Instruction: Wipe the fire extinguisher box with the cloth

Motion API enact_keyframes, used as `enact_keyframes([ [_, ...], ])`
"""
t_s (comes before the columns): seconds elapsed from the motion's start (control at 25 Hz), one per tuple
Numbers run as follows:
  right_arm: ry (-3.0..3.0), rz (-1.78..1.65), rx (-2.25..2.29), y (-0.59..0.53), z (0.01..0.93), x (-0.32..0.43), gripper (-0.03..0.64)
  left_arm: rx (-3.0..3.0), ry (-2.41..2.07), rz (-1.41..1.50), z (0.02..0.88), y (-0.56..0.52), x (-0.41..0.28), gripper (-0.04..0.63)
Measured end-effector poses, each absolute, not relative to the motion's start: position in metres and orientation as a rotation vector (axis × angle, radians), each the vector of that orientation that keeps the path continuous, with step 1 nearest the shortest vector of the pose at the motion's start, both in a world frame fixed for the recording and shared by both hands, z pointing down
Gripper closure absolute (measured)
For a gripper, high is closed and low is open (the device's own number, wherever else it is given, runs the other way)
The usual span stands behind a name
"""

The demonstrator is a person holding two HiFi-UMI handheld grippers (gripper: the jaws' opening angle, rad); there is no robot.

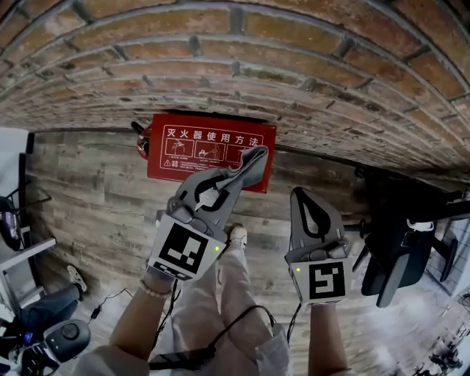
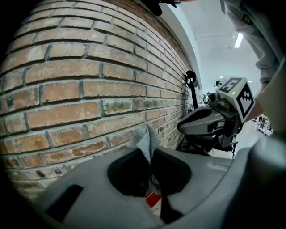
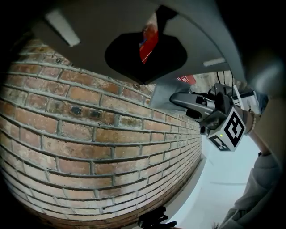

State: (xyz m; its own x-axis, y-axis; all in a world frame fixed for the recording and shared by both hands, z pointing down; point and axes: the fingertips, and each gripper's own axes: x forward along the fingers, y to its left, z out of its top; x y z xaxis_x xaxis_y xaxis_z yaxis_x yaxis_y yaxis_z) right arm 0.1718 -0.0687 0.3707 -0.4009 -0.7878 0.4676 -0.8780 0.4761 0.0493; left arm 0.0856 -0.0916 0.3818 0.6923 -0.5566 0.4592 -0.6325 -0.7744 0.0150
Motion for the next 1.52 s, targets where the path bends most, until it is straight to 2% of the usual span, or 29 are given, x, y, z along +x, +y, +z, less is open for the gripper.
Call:
enact_keyframes([
  [1.52, -2.241, 0.347, 1.410, -0.087, 0.438, 0.187, 0.607, 2.593, -0.758, 0.912, 0.533, -0.174, 0.154, 0.581],
])
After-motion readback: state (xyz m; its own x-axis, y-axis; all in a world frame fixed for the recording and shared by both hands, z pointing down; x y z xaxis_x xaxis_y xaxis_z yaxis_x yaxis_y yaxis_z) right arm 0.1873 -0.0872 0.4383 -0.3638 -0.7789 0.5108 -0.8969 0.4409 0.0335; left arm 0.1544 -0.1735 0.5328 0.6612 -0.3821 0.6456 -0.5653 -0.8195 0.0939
